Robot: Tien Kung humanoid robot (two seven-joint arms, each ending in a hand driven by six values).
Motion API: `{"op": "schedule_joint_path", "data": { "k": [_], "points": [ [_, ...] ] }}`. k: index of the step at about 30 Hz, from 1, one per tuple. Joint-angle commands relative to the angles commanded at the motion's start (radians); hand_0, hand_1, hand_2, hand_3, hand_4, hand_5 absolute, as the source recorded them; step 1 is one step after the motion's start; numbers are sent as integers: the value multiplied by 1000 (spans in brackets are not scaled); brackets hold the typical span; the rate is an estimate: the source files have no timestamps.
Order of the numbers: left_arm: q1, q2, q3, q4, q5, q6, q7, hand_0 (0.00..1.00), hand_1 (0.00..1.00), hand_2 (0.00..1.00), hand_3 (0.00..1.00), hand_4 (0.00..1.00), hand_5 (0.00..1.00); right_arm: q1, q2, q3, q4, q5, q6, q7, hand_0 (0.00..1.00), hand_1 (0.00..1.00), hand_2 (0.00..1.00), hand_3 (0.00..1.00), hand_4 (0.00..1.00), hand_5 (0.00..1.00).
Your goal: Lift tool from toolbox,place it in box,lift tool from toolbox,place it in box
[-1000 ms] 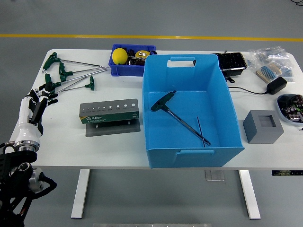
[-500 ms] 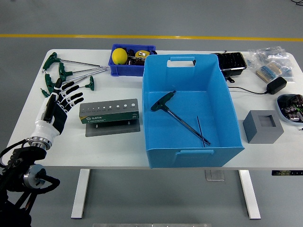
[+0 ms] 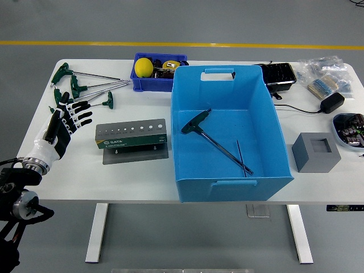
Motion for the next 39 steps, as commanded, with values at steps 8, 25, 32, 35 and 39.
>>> {"op": "schedule_joint_path", "data": {
  "k": [8, 25, 32, 35, 39],
  "points": [
    [-13, 5, -5, 5, 4, 10, -32, 754, 777, 796, 695, 998, 876, 6, -1, -3, 0, 5, 1, 1, 663, 627, 705, 574, 828, 746],
    [-28, 14, 19, -23, -14, 8, -26, 755, 773, 796, 700, 998, 925, 7, -1, -1, -1, 2, 3, -3, 664, 626, 704, 574, 826, 749],
    [-29, 16, 18, -22, -11, 9, -26, 754, 775, 796, 701, 998, 925, 7, 0, 4, -1, -7, 2, -6, 664, 626, 704, 574, 826, 750],
    [-29, 15, 18, -21, -11, 9, -26, 754, 775, 796, 701, 998, 925, 7, 0, 4, -1, -8, 2, -7, 664, 626, 704, 574, 826, 750],
    [-29, 15, 21, -19, -6, 10, -26, 756, 777, 801, 702, 998, 925, 7, 0, 5, 0, -11, 2, -7, 663, 627, 704, 574, 826, 750]
  ]
}}
